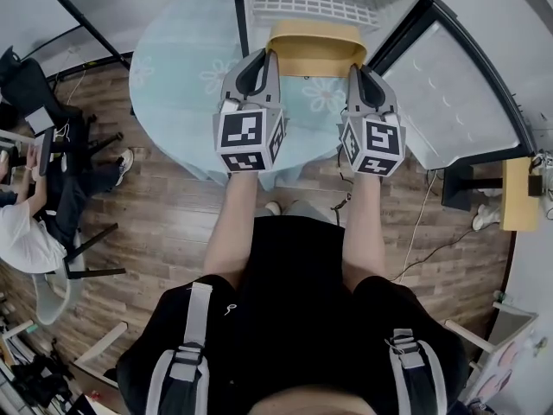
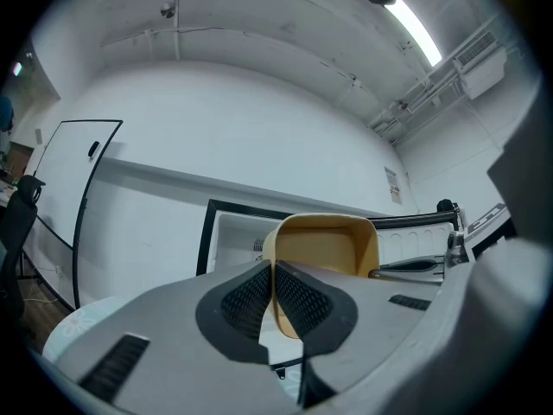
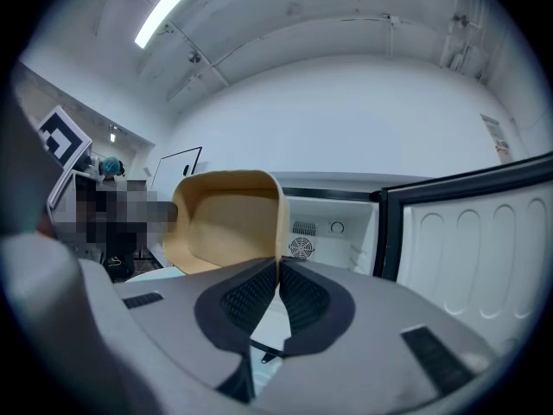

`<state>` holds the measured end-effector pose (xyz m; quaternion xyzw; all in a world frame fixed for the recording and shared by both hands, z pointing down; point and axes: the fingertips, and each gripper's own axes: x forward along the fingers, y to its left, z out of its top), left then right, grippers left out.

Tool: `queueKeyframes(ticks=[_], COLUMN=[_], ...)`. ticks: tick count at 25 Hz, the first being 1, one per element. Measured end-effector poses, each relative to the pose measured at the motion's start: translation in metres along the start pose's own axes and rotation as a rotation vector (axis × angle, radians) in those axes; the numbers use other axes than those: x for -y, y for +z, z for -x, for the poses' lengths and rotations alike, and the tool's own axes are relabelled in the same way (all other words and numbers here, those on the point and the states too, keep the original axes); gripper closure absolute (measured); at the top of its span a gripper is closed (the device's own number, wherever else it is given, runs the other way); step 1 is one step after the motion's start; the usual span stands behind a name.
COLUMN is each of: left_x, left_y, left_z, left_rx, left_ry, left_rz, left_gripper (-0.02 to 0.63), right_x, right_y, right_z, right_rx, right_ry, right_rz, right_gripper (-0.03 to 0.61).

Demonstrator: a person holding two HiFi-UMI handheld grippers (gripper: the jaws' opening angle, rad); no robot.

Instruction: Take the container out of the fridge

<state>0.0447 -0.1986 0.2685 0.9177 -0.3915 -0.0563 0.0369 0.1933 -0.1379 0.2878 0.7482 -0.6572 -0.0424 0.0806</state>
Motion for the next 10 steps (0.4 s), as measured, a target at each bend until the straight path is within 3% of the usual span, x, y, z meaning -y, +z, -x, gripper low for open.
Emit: queueKeyframes(ticks=[10], left_x=[0.016], left_y=[-0.034], left_z=[-0.016], left_rx=[-0.056], left_ry=[-0.044], left_rz=[0.023], left_gripper=[0.601], right_x=[0.021], right_y=[-0.026], right_z=[0.001], right_rx=[-0.060], right_ry=[-0.043], right_rz=[0.004], right_gripper=[0.563])
